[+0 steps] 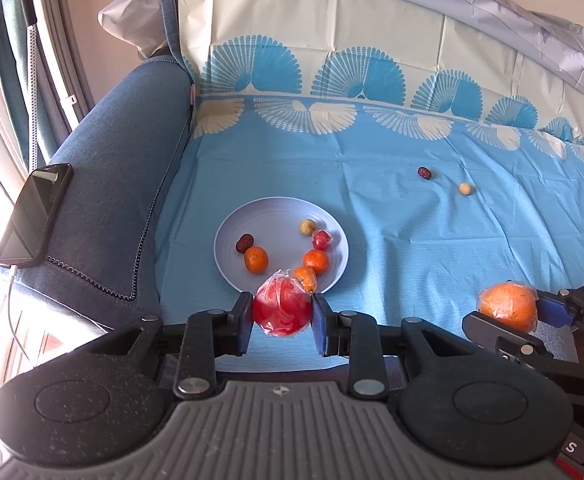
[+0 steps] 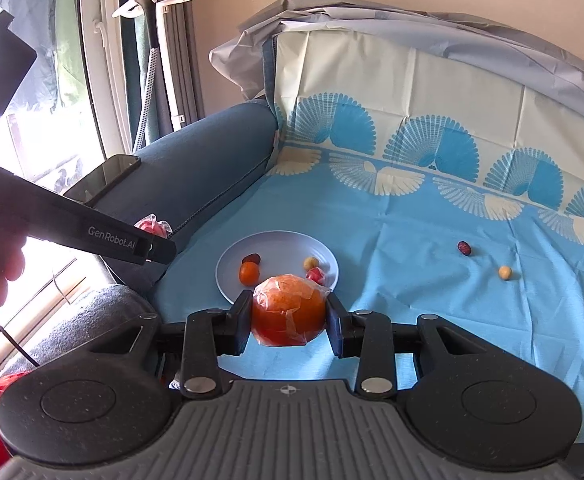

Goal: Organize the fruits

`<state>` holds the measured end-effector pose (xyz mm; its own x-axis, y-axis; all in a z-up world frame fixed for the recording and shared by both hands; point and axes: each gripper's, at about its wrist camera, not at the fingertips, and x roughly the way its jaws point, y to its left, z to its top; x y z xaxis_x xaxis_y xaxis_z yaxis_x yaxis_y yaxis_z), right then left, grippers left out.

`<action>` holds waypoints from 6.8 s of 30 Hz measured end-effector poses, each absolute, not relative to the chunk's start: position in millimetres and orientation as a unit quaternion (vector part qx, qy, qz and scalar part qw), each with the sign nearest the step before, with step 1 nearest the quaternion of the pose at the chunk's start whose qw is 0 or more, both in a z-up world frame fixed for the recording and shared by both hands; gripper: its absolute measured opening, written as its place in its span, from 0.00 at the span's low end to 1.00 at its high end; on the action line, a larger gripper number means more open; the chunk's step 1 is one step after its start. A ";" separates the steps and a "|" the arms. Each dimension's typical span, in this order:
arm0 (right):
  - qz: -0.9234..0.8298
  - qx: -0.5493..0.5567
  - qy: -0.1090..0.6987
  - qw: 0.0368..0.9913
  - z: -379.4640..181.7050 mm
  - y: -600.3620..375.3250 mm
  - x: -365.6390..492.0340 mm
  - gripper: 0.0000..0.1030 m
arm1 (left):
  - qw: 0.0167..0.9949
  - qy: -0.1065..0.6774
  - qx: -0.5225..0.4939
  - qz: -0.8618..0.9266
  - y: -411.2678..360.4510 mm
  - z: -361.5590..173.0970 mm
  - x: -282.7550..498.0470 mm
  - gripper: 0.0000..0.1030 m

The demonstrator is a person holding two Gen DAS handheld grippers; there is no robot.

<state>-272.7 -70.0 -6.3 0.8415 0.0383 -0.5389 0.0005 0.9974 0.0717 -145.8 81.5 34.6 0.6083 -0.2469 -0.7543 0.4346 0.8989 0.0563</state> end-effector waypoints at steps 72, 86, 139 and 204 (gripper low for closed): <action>0.064 0.048 0.421 0.904 -142.6 -77.9 -13.6 0.75 | 0.855 0.472 0.136 -0.169 36.0 -97.3 82.8 0.99; 0.037 0.085 0.425 0.900 -89.9 -77.8 -115.5 0.96 | 0.853 0.498 0.114 -0.105 96.3 -44.5 4.1 1.00; -0.002 0.028 0.298 0.954 -18.4 -59.6 -235.1 0.99 | 0.884 0.421 0.147 -0.141 87.8 15.0 -118.8 1.00; -0.367 0.143 0.273 0.878 -183.7 -375.0 -74.8 0.99 | 0.846 0.391 0.217 -0.291 -272.8 -151.5 90.0 1.00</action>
